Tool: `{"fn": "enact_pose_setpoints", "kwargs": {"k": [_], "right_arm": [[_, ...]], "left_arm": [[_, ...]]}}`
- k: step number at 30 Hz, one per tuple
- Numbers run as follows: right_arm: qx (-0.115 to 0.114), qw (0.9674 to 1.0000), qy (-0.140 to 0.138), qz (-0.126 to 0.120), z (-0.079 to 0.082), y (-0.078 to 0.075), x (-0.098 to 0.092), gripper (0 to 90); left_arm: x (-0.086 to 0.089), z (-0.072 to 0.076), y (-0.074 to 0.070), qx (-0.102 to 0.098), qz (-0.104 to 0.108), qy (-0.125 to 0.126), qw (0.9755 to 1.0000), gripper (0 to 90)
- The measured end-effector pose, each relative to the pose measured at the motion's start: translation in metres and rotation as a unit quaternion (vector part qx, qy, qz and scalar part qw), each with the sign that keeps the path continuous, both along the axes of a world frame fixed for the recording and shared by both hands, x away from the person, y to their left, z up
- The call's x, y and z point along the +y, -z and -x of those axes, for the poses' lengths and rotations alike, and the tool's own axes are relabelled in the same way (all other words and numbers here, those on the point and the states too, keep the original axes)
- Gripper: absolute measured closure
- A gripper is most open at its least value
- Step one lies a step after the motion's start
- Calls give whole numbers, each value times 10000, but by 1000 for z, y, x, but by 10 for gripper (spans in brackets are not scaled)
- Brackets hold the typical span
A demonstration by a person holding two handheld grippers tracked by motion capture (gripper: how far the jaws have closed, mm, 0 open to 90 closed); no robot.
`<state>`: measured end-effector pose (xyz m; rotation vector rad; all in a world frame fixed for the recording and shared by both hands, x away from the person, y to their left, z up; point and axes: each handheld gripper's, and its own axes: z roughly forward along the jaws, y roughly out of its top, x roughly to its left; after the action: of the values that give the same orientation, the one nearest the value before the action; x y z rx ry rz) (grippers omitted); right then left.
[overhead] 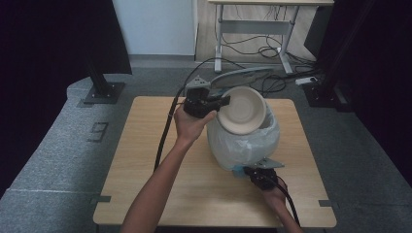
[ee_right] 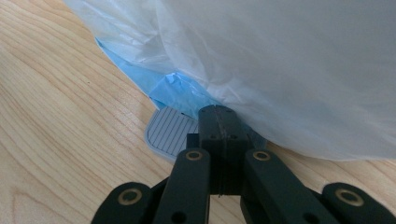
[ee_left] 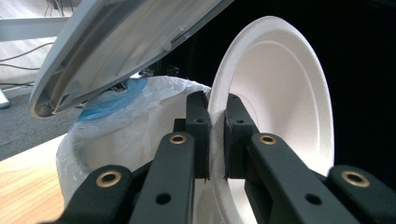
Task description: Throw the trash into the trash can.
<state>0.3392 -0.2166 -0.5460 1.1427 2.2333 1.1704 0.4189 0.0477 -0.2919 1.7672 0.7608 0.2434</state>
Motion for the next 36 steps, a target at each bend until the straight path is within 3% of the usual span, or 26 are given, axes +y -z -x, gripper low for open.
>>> {"fn": "enact_pose_setpoints", "kwargs": {"k": [17,19,23,36], "right_arm": [[21,10000,-12,-32,0,0,-1,897],[9,10000,-9,-26,0,0,-1,897],[20,10000,-15,-22,0,0,-1,897],[10,10000,-9,-14,0,0,-1,897]], "left_arm": [[-19,-17,7,-201,-99,-306,9993,826],[-19,-18,8,-180,-99,-338,9992,712],[-15,-14,10,-308,-147,-385,9987,677],[1,3,9,-318,-153,-50,9994,608]]}}
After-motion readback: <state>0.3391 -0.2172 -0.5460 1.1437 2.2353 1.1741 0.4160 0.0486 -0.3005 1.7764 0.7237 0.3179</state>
